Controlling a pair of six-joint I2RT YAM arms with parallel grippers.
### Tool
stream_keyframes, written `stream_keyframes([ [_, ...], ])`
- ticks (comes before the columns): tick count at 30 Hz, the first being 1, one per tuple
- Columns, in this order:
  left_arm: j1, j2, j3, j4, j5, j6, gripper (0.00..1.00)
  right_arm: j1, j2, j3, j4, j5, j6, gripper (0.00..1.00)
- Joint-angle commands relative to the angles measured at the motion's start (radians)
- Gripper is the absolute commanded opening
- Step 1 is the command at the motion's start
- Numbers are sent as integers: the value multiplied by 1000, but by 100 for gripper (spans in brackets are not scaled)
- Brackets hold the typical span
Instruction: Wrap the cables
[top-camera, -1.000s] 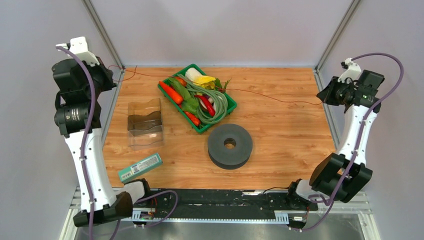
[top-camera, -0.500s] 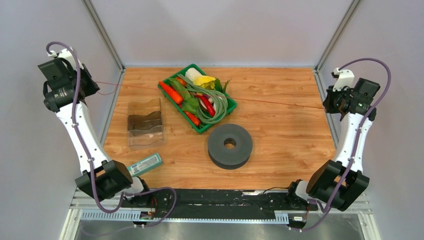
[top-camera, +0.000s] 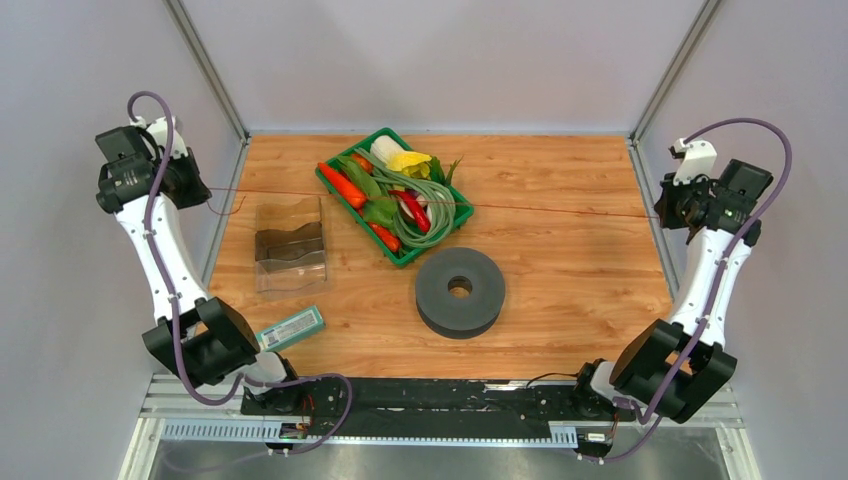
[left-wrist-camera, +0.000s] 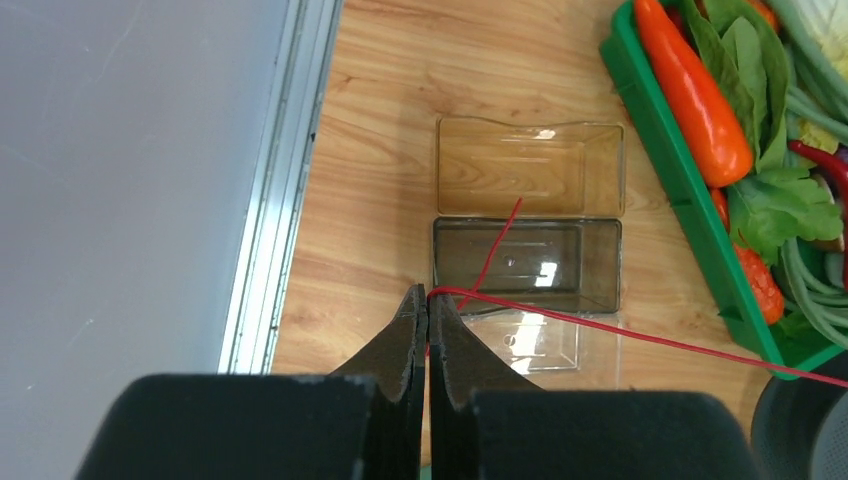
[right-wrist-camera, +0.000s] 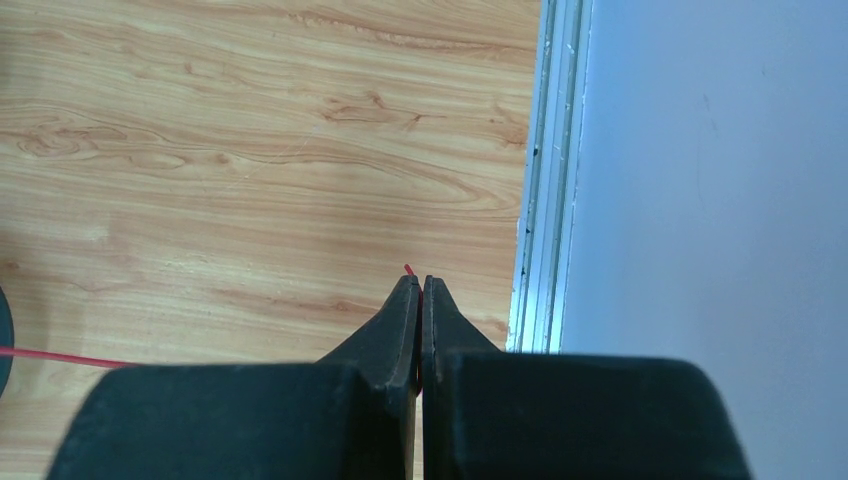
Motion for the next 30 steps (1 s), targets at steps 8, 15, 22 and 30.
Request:
stream_keyframes([
  [8,44,37,-39,101,-145,166,0,-70,21,86,90,62,-94,0],
  [15,66,54,-51,121,-176,183,0,-96,37,89,107,67,-137,0],
  [22,81,74,-46,125,-182,196,0,-138,58,76,133,68,-185,0],
  [30,86,92,-43,125,-181,198,0,-182,96,64,161,77,-232,0],
])
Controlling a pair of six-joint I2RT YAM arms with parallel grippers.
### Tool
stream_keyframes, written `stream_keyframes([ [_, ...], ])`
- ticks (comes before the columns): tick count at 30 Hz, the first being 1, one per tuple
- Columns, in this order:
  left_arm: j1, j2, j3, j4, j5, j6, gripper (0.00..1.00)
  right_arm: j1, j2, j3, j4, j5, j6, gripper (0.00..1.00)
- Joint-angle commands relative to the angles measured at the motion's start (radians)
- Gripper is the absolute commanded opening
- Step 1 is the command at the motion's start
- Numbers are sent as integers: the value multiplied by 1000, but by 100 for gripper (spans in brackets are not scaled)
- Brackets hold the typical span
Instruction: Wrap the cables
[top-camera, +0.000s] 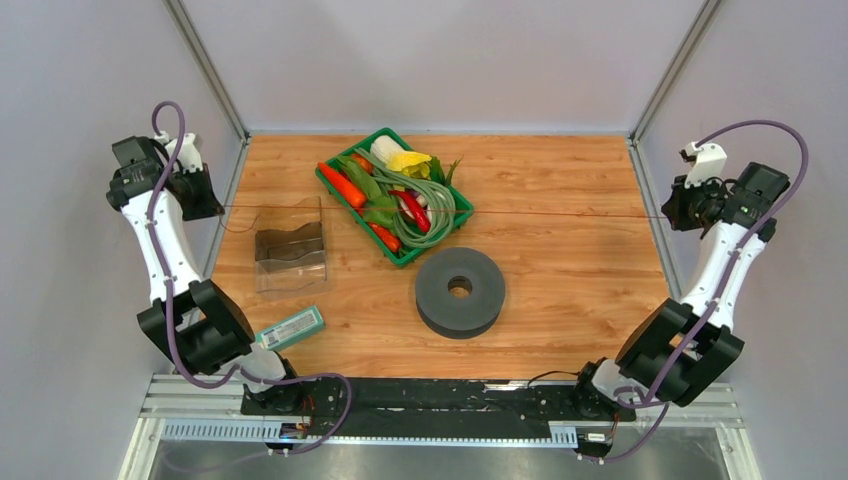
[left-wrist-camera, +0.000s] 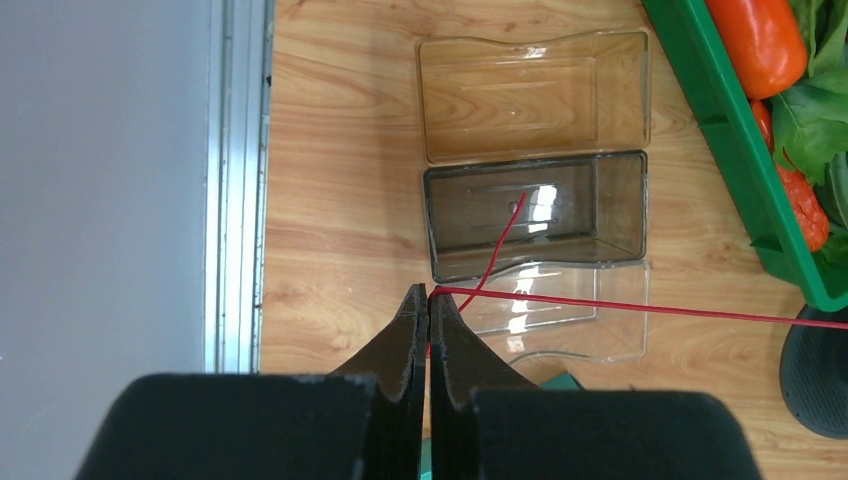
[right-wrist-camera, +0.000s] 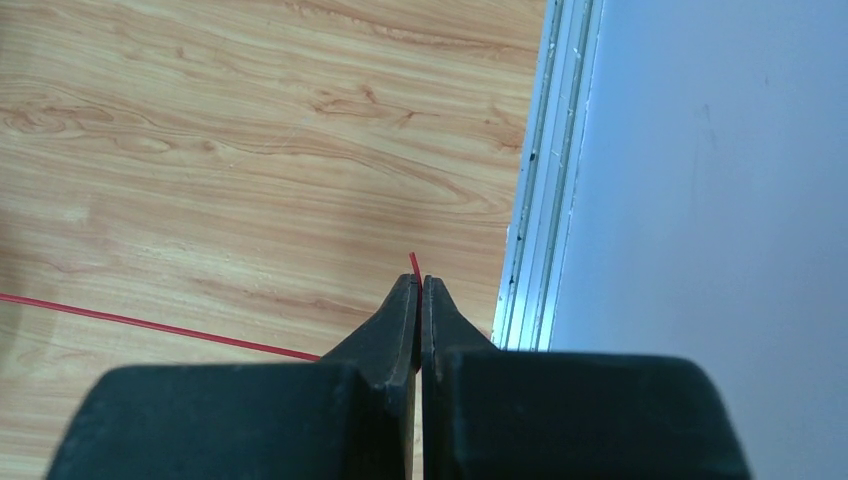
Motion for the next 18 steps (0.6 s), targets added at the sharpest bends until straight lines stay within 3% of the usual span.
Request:
stream_keyframes([
  [1,85,22,21,174,-210,68,0,-92,18,21,182,203,-134,0],
  [14,88,33,16,186,-218,94,0,-110,34,-36,263,239,-211,0],
  [18,58,7,5,134,-114,151,0,-105,21,-39,242,187,-191,0],
])
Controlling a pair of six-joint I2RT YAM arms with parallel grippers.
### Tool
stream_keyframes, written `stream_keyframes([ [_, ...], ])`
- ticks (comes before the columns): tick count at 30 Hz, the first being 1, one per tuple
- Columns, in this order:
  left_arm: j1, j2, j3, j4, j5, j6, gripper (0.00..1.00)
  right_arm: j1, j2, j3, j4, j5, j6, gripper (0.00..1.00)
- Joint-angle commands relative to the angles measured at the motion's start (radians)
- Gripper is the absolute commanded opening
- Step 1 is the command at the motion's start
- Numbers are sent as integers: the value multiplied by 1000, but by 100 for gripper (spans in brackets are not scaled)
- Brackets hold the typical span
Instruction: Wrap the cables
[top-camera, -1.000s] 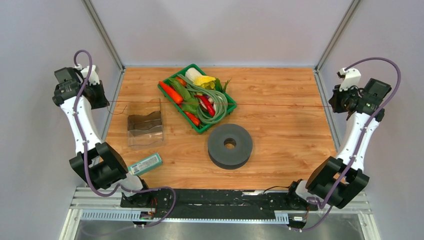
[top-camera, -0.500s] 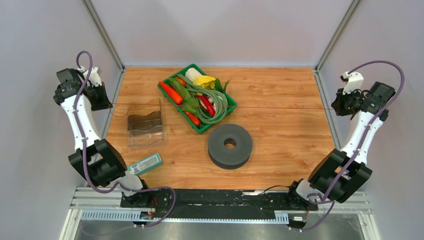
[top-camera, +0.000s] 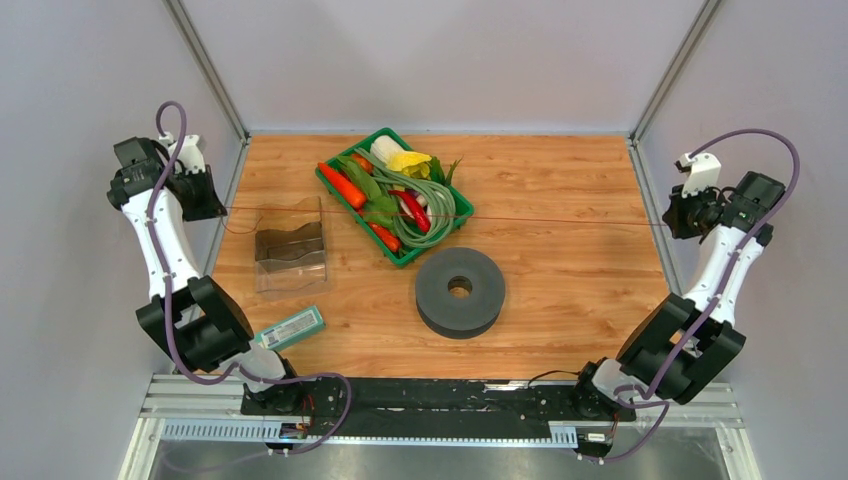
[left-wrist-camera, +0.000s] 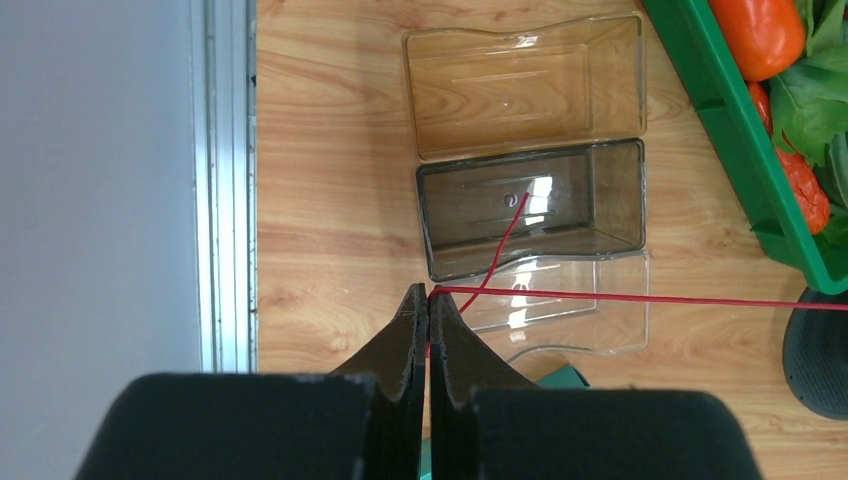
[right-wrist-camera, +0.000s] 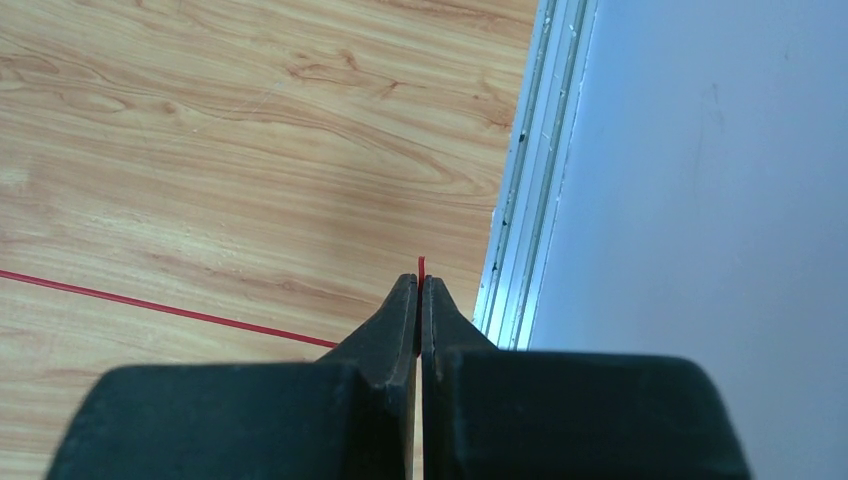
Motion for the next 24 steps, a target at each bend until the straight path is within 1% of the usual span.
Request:
stream_keyframes([
  [1,35,-37,-8,146,-113,150,0,-73,-4,28,181,167,-78,0],
  [5,-94,-192,-102,181,-34,202,0,-12,-18,54,59,113,-43,0],
  [8,-232,-320,-131,194,6,210,0,40,-14,73,-18,110,2,0],
  [10,-328,-385,-131,200,52,193,0,57,-6,74,-20,115,52,0],
  [12,-445,-434,-130,215,61,181,0,60,14,79,-23,122,91,0],
  [14,-569,-457,-124,252,24,133,0,60,49,91,-43,133,108,0],
  [15,-678,-450,-104,261,14,104,0,60,65,96,-48,138,111,0],
  [17,-831,-416,-41,254,-26,70,0,60,92,100,-34,165,123,0],
  [18,-891,-396,-6,254,-46,64,0,60,104,102,-20,184,131,1],
  [19,-953,-373,33,255,-52,58,0,60,112,105,-12,199,135,5],
  [20,-1002,-347,60,257,-54,52,0,60,120,104,-14,207,135,11],
  [21,-1054,-323,97,255,-62,43,0,60,126,105,-28,207,131,22],
  [22,-1094,-287,132,243,-68,37,0,60,126,105,-44,196,123,40],
  [24,-1178,-217,217,191,-89,33,0,60,112,105,-103,141,108,66],
])
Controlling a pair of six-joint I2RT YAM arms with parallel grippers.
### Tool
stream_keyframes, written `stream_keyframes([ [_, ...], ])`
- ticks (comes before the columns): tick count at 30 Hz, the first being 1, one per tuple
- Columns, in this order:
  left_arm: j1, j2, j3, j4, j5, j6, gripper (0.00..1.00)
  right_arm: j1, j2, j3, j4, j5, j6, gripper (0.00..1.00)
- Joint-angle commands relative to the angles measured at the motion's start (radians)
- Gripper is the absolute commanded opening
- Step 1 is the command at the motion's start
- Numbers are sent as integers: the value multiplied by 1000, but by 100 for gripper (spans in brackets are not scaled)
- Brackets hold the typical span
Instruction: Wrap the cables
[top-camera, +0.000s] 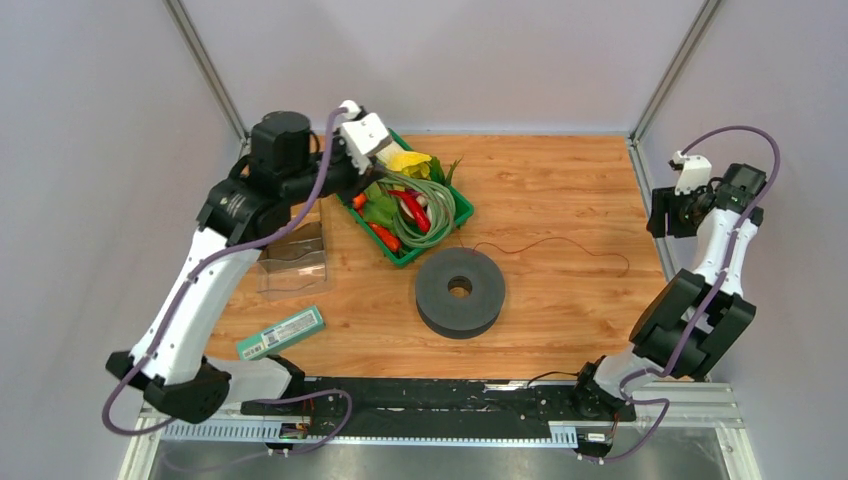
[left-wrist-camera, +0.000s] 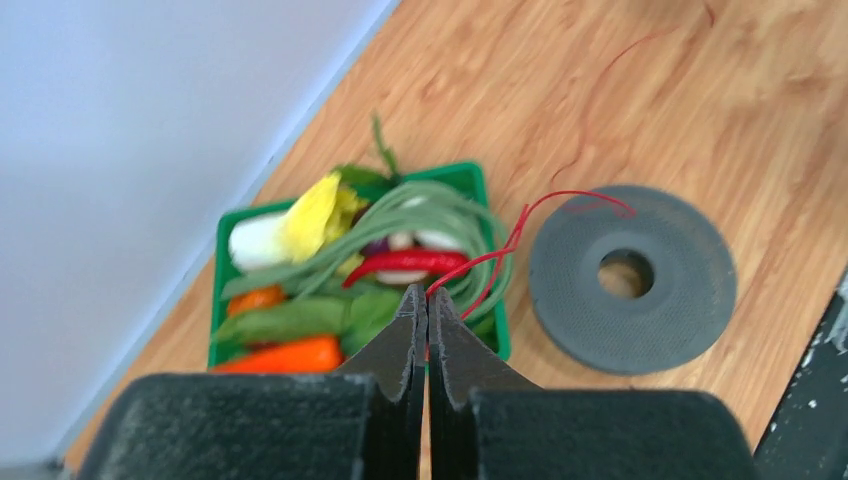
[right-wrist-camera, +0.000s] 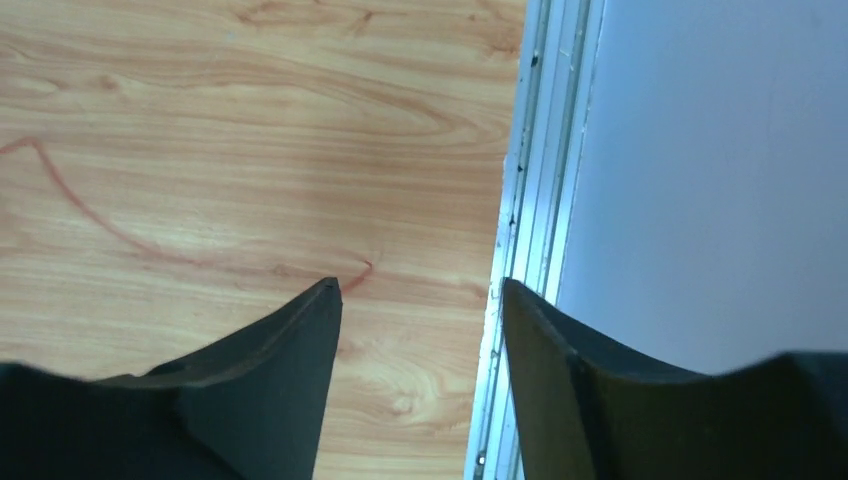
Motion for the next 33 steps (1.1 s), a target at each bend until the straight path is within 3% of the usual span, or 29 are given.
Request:
stream_keyframes([
  [1,-155,145,162,-52,-70,-53,0,-4,-45,32,-80,-63,-6,74],
  [5,-230,255,248,-128,-67,-117,0,4,-125,31,-184,-247,-26,98],
  [10,-235,338,285,-165,35,-243,0,40,-225,54,-313,-561,-40,100],
  [15,-235,344,269,-165,127,-257,0,232,-321,38,-334,-721,32,100],
  [22,-235,308,246,-165,279,-243,0,660,-486,-175,86,-666,368,94],
  [29,-234,239,167,-104,388,-222,0,935,-466,-213,137,-513,354,91],
  [33,-234,220,140,-74,431,-223,0,999,-449,-258,183,-431,331,80],
])
